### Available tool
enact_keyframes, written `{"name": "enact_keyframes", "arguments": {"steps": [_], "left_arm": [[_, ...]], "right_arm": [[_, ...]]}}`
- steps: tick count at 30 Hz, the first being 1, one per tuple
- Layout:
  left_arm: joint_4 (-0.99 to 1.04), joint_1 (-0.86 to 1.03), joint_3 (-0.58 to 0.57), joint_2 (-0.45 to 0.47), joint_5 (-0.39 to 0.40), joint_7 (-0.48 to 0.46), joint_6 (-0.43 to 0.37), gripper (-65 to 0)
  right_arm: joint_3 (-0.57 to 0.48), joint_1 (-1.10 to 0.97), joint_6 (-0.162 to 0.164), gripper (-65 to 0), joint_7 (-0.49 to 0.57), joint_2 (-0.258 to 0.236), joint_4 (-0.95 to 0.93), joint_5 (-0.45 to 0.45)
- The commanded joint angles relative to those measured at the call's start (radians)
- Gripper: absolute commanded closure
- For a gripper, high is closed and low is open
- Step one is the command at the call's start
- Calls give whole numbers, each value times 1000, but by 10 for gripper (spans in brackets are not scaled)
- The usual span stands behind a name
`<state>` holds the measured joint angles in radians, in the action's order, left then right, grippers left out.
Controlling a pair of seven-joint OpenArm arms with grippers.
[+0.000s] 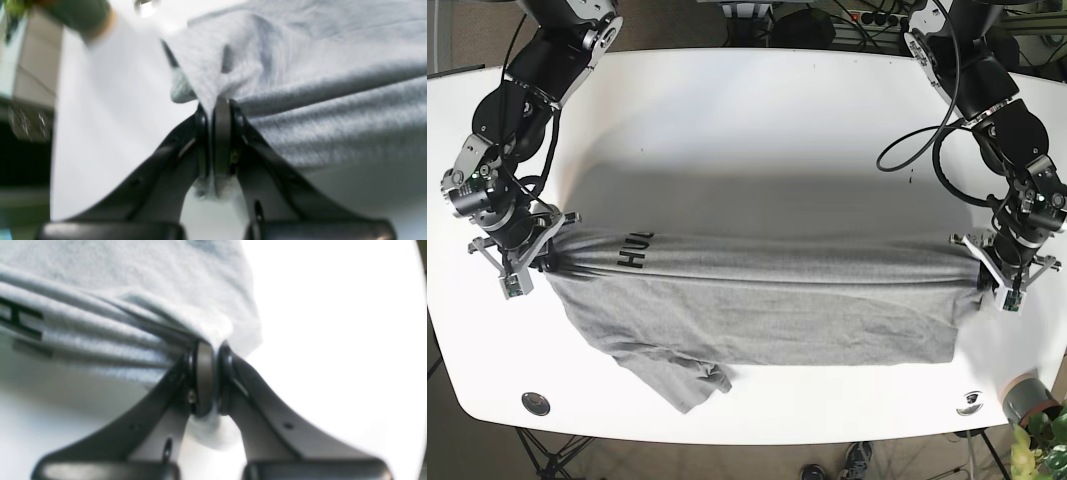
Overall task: Fold the T-shirt properly
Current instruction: 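Lay the shirt down, dragging the held edge with both grippers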
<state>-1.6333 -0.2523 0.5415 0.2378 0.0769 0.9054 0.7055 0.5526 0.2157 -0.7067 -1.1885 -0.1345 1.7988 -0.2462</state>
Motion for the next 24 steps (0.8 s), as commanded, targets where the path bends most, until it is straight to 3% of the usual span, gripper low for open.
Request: {"name": "enact_keyframes", "arguments": {"steps": [1,14,24], "left_arm": [[-22,11,22,19,-18,-16,-7,0],[-22,204,96,19,-18,-16,-7,0],[-15,285,142,19,-18,-18,-7,0]], "right_arm": [[7,-32,9,-21,22,-7,29,-55],[11,-250,9,-21,2,-6,77,-241],[10,-388,9,-25,2,-9,105,-293]]}}
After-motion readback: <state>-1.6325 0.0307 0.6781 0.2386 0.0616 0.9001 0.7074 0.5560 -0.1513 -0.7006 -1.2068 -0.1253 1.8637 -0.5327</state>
